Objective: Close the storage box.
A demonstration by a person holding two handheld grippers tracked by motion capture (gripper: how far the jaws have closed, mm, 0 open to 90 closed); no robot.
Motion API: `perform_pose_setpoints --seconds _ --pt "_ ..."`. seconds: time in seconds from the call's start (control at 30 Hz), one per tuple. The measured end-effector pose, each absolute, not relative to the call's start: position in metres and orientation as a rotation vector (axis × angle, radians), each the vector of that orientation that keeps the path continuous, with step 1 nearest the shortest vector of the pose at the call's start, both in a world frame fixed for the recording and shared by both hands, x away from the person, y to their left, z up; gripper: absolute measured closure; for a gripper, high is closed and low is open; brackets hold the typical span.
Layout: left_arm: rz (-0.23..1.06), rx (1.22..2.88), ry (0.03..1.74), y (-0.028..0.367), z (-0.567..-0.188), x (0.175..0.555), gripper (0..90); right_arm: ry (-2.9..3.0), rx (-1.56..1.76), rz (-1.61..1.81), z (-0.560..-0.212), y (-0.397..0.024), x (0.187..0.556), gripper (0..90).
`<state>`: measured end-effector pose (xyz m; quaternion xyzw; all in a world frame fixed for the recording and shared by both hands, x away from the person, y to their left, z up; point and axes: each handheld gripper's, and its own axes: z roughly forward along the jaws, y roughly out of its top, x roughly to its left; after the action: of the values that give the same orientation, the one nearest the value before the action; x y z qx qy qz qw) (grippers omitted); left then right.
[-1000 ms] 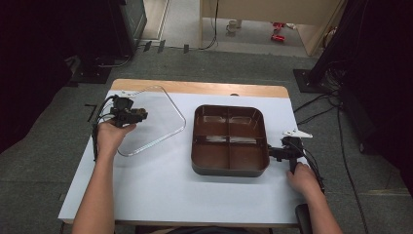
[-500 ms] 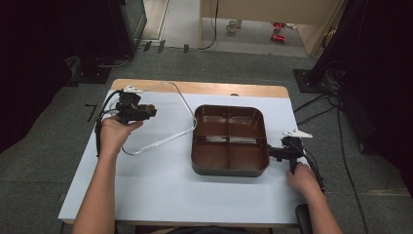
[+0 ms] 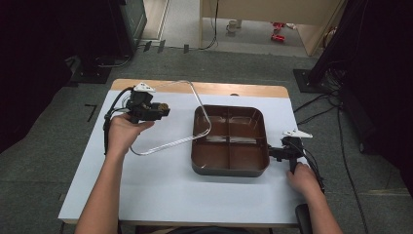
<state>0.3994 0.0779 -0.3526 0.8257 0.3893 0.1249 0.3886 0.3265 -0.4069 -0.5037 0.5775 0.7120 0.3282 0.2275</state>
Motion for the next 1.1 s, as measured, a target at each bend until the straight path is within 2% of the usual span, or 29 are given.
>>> perform_pose_setpoints --seconds 0.23,0.57,1.1 --pt "0.229 2.096 0.934 0.062 -0.355 0.398 59.6 1.963 1.59 0.904 -0.504 -0.407 0.327 14.5" --pt "0.248 2.153 0.852 0.024 -0.361 0.39 59.6 1.96 1.59 0.906 -0.504 -0.407 0.327 14.4" --pt "0.205 2.205 0.749 -0.019 -0.379 0.385 59.7 1.961 1.589 0.905 -0.504 -0.407 0.327 14.5"
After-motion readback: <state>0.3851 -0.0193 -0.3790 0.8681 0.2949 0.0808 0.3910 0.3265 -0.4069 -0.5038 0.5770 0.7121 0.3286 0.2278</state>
